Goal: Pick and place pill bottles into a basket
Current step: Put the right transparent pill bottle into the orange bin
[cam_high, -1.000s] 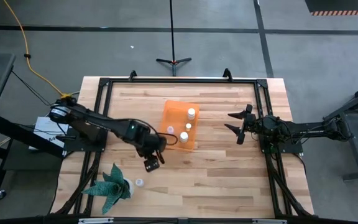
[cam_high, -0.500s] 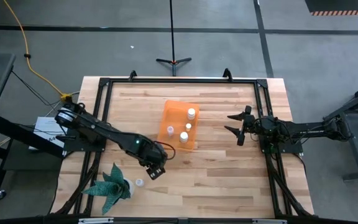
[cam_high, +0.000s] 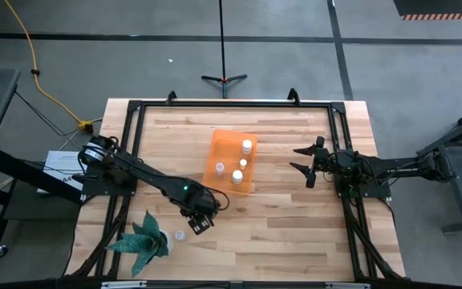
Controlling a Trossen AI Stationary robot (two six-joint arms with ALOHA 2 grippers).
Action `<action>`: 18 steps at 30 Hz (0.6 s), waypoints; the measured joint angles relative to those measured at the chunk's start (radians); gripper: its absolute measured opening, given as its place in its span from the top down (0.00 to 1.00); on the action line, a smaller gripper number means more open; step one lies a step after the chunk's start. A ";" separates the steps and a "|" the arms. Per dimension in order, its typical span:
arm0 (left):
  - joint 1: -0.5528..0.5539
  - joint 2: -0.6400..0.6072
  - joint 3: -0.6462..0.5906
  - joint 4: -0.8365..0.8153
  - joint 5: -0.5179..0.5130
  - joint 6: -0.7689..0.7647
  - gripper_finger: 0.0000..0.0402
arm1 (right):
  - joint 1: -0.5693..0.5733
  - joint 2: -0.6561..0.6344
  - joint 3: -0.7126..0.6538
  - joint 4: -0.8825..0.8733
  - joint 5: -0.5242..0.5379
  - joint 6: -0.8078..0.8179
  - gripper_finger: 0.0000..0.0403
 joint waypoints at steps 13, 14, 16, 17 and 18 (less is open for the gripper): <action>0.001 0.000 0.000 -0.003 -0.004 0.152 0.47 | 0.000 0.000 0.000 0.000 0.000 0.000 0.39; 0.006 0.000 0.000 -0.003 -0.003 0.167 0.50 | 0.000 0.000 0.000 0.000 0.000 -0.001 0.39; 0.016 0.000 0.000 -0.003 0.001 0.197 0.56 | 0.000 0.000 0.000 0.000 0.000 -0.002 0.39; 0.021 0.000 0.000 -0.003 0.000 0.208 0.57 | 0.000 0.000 0.000 0.000 0.000 -0.002 0.39; 0.027 0.000 0.000 -0.003 0.001 0.218 0.57 | 0.000 0.000 0.000 0.000 0.000 -0.001 0.39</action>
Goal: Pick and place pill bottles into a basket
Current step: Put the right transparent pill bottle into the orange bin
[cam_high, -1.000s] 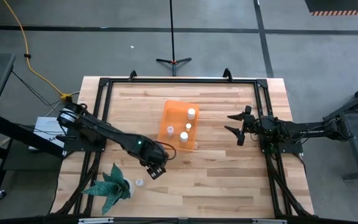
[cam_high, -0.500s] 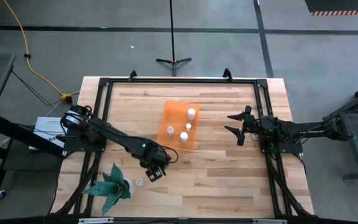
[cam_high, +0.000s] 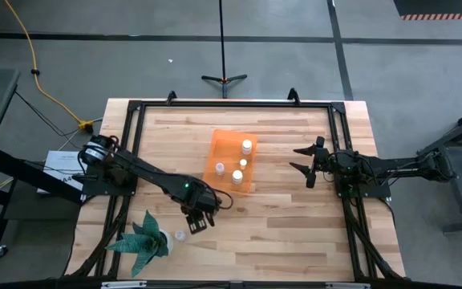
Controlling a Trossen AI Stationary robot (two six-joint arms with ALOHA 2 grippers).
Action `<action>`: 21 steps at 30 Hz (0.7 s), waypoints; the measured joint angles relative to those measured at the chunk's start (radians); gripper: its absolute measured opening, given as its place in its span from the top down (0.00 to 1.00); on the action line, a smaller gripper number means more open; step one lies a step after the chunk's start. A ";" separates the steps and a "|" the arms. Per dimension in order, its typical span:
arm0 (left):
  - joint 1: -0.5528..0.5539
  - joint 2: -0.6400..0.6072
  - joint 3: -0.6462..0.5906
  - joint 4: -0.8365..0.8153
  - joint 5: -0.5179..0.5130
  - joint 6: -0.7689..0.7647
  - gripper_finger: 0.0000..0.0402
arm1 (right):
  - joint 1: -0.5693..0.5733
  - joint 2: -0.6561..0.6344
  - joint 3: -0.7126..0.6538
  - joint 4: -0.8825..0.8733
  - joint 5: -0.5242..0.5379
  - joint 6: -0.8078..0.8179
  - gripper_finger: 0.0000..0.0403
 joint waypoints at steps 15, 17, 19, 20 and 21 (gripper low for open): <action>0.128 -0.010 0.203 -0.220 0.042 0.344 0.54 | 0.000 0.000 0.000 -0.002 0.000 -0.006 0.39; 0.164 -0.010 0.247 -0.259 0.037 0.407 0.57 | 0.000 0.000 0.000 -0.006 0.000 -0.006 0.39; 0.199 -0.010 0.290 -0.260 -0.003 0.468 0.57 | 0.000 0.000 0.000 -0.007 0.000 -0.006 0.39; 0.217 -0.010 0.304 -0.254 -0.027 0.495 0.57 | 0.000 0.000 0.000 -0.008 0.000 -0.006 0.39; 0.236 -0.010 0.313 -0.238 -0.044 0.524 0.57 | 0.000 0.000 0.000 -0.008 0.000 -0.006 0.39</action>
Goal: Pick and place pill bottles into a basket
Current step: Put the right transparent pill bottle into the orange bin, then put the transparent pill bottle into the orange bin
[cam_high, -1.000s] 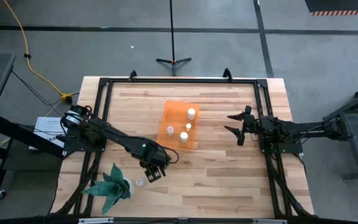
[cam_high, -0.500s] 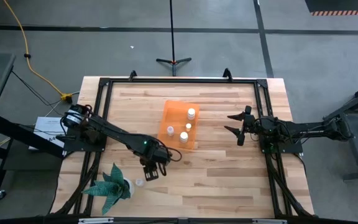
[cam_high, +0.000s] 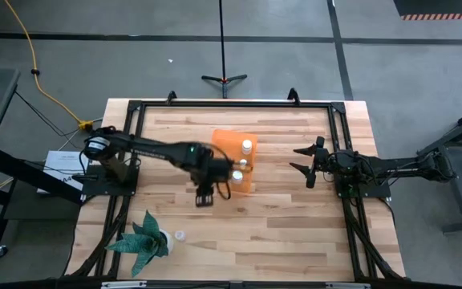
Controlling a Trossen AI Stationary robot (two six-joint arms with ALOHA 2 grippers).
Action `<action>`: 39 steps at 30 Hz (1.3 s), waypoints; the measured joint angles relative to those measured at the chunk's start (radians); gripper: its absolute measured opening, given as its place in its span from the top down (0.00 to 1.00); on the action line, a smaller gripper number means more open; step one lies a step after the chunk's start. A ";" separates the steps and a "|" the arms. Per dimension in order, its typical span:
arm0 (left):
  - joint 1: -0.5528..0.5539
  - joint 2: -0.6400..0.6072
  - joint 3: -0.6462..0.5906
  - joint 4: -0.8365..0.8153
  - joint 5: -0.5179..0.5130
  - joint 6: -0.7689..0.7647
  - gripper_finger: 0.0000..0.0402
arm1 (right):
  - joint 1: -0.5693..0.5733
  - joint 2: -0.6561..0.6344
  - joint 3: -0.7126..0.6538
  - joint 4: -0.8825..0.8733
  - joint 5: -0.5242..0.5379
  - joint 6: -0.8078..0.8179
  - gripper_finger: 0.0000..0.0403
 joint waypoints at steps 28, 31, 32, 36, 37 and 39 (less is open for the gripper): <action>0.143 0.172 0.003 0.054 0.008 0.156 0.38 | 0.000 0.000 0.000 -0.020 0.003 0.004 0.39; 0.143 0.172 0.009 -0.023 0.006 0.152 0.37 | 0.000 0.000 0.000 -0.020 0.003 0.005 0.39; 0.143 0.172 0.016 -0.080 0.006 0.135 0.37 | 0.000 0.000 0.000 -0.021 0.003 0.005 0.39; 0.124 0.170 0.046 -0.240 0.004 0.004 0.38 | 0.000 0.000 0.000 -0.021 0.004 0.006 0.39; 0.114 0.167 0.048 -0.269 0.004 -0.028 0.38 | 0.000 0.000 0.000 -0.021 0.004 0.006 0.39; 0.089 0.160 0.051 -0.301 0.022 -0.091 0.39 | 0.000 0.000 0.000 -0.021 0.010 0.006 0.39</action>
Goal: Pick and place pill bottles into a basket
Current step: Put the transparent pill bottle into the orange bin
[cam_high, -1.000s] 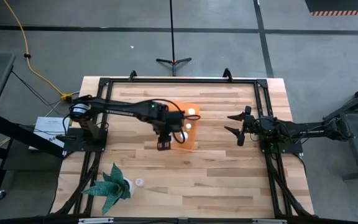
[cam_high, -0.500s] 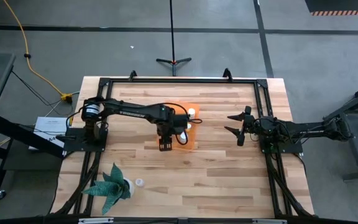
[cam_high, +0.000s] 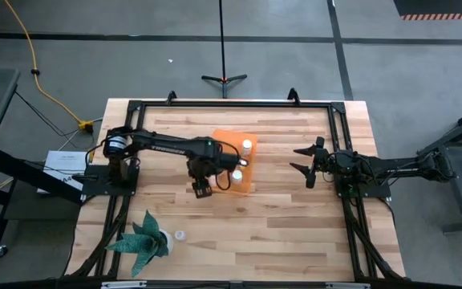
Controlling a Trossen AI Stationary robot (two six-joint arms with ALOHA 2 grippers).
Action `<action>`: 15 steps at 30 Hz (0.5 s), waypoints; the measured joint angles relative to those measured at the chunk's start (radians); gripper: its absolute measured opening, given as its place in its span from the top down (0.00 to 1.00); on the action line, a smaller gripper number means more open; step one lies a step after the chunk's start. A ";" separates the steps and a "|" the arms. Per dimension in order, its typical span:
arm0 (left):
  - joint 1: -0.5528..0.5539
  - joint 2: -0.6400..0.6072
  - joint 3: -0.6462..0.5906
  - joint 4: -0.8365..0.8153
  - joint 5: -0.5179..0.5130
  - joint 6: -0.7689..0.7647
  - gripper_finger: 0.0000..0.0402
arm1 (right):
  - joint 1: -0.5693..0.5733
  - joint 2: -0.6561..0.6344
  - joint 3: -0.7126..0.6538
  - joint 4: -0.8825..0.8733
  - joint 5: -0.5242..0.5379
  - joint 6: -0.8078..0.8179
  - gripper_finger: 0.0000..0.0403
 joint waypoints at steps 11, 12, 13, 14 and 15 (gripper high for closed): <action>-0.200 0.000 -0.001 0.042 0.204 -0.413 0.39 | 0.000 0.000 0.000 -0.001 -0.008 0.000 0.39; -0.217 0.000 -0.001 0.062 0.212 -0.458 0.39 | 0.000 0.000 0.000 -0.001 -0.010 -0.001 0.39; -0.233 0.000 -0.001 0.074 0.216 -0.497 0.39 | 0.000 0.000 0.000 -0.001 -0.010 -0.001 0.39; -0.249 0.000 -0.001 0.078 0.221 -0.529 0.39 | 0.000 0.000 0.000 -0.001 -0.010 -0.002 0.39; -0.266 0.000 -0.001 0.079 0.221 -0.557 0.39 | 0.000 0.000 0.000 0.000 -0.010 -0.005 0.39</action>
